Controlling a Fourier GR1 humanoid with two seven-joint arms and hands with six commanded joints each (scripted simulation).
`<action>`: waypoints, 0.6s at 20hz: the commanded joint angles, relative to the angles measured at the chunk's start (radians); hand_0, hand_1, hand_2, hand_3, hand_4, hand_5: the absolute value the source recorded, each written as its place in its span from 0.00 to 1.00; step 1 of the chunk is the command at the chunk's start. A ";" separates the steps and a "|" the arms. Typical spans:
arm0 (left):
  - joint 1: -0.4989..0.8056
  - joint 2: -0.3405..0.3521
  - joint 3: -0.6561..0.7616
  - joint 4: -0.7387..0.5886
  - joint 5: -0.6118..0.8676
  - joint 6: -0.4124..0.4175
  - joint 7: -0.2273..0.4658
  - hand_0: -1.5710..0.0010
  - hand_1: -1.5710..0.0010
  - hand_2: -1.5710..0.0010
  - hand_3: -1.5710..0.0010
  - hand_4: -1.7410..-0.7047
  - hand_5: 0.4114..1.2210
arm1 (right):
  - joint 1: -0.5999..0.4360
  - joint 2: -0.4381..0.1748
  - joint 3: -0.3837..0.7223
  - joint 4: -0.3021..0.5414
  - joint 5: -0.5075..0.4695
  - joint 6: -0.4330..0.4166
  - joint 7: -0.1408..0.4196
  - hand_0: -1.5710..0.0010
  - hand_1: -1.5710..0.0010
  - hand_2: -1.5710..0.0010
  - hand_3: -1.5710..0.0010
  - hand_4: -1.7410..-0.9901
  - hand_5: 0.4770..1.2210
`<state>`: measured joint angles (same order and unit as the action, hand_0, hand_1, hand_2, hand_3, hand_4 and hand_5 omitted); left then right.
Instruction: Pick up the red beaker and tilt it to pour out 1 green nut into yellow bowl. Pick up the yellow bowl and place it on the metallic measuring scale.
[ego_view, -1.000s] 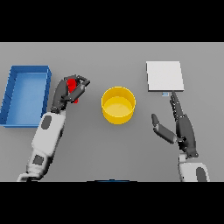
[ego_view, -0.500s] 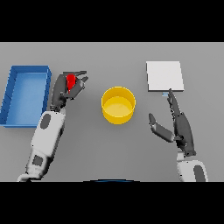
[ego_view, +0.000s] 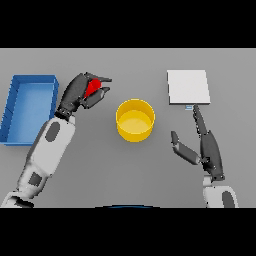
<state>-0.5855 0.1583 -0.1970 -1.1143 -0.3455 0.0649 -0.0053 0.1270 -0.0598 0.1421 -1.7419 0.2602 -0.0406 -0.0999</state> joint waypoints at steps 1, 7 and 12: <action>0.004 0.009 -0.014 -0.013 -0.007 -0.006 0.008 0.01 0.01 0.01 0.01 0.01 0.87 | -0.001 0.000 0.000 -0.013 -0.001 -0.001 0.013 1.00 1.00 1.00 1.00 0.66 0.30; -0.064 0.093 -0.175 -0.030 -0.179 -0.036 0.070 0.00 0.00 0.00 0.00 0.00 0.88 | -0.005 0.004 0.008 -0.013 0.004 0.003 0.032 1.00 1.00 1.00 1.00 0.64 0.33; -0.191 0.143 -0.352 0.044 -0.374 -0.084 0.081 0.00 0.00 0.00 0.00 0.00 0.95 | -0.010 -0.001 -0.005 0.004 -0.016 0.013 0.015 1.00 1.00 1.00 1.00 0.63 0.33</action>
<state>-0.7768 0.3009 -0.5491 -1.0708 -0.7175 -0.0193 0.0755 0.1164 -0.0605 0.1368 -1.7386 0.2444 -0.0281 -0.0825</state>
